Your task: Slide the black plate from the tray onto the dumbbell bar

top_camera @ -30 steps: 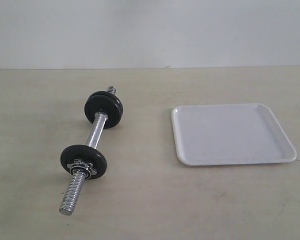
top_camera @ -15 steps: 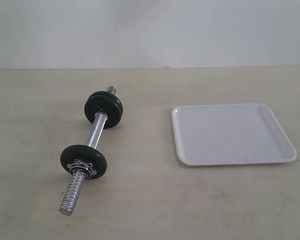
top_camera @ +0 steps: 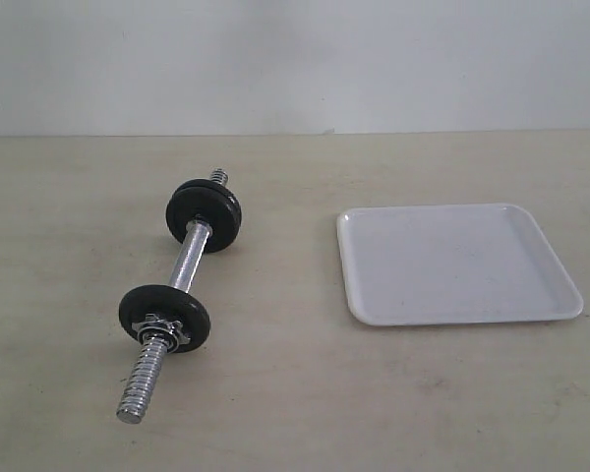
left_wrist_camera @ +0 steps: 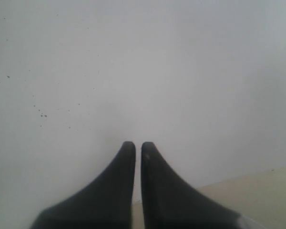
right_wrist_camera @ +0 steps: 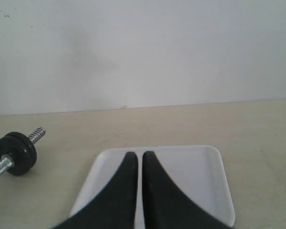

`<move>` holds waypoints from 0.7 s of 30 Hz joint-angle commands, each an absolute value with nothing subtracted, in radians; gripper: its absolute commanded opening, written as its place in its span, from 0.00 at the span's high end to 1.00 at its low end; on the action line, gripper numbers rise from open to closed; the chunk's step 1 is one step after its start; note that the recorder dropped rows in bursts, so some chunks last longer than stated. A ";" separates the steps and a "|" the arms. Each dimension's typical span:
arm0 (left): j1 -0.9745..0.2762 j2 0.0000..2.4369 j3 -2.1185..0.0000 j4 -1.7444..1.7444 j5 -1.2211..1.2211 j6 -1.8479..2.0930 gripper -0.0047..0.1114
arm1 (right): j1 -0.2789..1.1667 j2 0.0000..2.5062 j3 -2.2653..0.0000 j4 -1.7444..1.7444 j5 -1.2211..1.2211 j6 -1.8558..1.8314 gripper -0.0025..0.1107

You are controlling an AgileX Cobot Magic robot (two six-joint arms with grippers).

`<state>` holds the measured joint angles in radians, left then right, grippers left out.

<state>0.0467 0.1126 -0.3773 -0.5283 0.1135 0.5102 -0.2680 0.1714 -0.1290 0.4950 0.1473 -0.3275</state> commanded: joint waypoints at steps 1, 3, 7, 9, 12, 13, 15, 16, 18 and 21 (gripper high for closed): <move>0.049 0.117 -0.373 -0.535 0.102 0.513 0.93 | -0.269 0.174 -0.107 0.489 0.077 -0.320 0.98; 0.049 0.117 -0.373 -0.535 0.104 0.513 0.93 | -0.269 0.174 -0.103 0.503 0.061 -0.318 0.98; 0.049 0.117 -0.373 -0.535 0.102 0.513 0.93 | -0.269 0.174 -0.103 0.544 0.056 -0.315 0.98; 0.049 0.117 -0.373 -0.535 0.104 0.513 0.93 | -0.269 0.174 -0.103 0.544 0.056 -0.315 0.98; 0.049 0.117 -0.373 -0.535 0.110 0.513 0.93 | -0.269 0.174 -0.103 0.544 0.056 -0.315 0.98; 0.049 0.117 -0.373 -0.535 0.112 0.513 0.93 | -0.269 0.174 -0.103 0.544 0.056 -0.315 0.98; 0.049 0.117 -0.373 -0.535 0.112 0.513 0.93 | -0.269 0.174 -0.103 0.544 0.056 -0.315 0.98; 0.049 0.117 -0.373 -0.535 0.112 0.513 0.93 | -0.269 0.174 -0.103 0.544 0.056 -0.315 0.98; 0.049 0.117 -0.373 -0.535 0.112 0.513 0.93 | -0.269 0.174 -0.103 0.544 0.056 -0.315 0.98; 0.049 0.117 -0.373 -0.535 0.112 0.491 0.93 | -0.269 0.174 -0.103 0.217 0.056 -0.313 0.98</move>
<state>0.0467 0.1126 -0.3773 -0.5283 0.1113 0.5051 -0.2680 0.1714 -0.1058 0.4441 0.0669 -0.3119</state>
